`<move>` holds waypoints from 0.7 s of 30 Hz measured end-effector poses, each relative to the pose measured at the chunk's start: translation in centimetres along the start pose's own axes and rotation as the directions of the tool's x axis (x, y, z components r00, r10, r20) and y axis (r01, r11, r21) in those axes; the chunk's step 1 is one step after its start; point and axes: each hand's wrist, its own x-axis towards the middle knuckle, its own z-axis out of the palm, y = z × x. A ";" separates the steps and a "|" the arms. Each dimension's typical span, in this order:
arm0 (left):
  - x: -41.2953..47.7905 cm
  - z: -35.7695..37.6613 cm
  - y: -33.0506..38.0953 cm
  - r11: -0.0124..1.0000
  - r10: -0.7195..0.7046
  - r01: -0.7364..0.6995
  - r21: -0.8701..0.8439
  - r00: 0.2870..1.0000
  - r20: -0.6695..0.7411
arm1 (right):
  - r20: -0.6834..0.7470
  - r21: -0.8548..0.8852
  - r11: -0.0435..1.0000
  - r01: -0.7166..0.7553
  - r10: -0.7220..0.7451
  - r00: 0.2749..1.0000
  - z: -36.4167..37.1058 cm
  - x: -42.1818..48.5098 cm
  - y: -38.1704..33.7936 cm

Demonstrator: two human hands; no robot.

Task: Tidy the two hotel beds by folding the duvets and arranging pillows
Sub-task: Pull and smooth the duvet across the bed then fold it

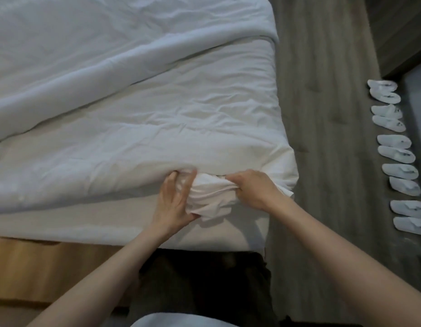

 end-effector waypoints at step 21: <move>-7.9 -1.1 18.5 0.874 -0.441 0.465 -0.139 0.881 0.170 | 0.166 0.222 0.954 0.201 -0.240 0.956 -9.4 -9.1 7.5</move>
